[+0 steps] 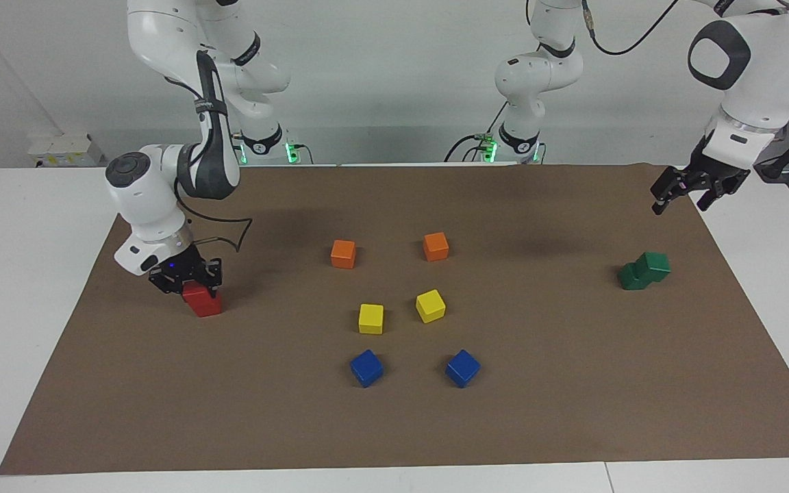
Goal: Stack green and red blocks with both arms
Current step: 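Open both grippers to release the stacked green and red blocks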
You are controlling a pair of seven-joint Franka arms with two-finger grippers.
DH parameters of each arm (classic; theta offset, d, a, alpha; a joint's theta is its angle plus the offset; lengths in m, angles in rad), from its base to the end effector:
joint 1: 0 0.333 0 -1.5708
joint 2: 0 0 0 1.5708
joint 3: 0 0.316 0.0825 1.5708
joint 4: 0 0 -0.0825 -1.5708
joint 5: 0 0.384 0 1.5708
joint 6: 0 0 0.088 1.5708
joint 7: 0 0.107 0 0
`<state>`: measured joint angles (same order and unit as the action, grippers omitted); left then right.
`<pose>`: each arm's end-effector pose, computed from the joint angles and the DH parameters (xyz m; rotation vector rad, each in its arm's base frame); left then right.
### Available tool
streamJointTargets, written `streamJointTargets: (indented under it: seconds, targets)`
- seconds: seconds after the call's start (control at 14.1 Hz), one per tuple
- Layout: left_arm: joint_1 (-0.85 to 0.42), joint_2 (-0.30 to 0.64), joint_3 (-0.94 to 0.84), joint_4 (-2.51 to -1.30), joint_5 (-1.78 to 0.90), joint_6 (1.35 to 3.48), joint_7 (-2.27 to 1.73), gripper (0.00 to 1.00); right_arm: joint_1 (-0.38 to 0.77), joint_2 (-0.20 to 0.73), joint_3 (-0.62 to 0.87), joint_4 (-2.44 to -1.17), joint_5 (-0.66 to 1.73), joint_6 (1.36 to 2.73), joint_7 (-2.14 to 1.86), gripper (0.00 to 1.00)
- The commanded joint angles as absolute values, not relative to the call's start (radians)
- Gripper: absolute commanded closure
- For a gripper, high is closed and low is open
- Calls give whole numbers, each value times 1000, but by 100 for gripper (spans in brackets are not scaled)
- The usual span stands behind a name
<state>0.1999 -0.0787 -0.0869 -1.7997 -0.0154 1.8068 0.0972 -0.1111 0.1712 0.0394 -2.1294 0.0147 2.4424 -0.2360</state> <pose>0.5432 0.0588 0.5794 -3.1378 -0.0294 -0.1349 0.5771 -0.0418 0.3424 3.1195 0.2386 0.2238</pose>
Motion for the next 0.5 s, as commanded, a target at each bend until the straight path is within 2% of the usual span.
streamJointTargets:
  seconds: [0.0,0.07,0.14,0.21,0.43]
  targets:
    - [183,-101,-81,-1805,-8,1784,81,0,-117,169,46,-2149,25,2470,-218,100]
    - [175,-103,-81,-1810,-6,1784,81,0,-117,170,46,-2148,25,2471,-218,77]
    - [173,-107,-81,-1813,-6,1784,84,0,-115,170,48,-2148,25,2471,-216,25]
    - [172,-107,-81,-1812,-6,1790,86,0,-115,170,48,-2148,25,2471,-212,0]
    - [140,-101,-81,-1804,-3,1789,80,0,-115,170,46,-2146,25,2470,-212,0]
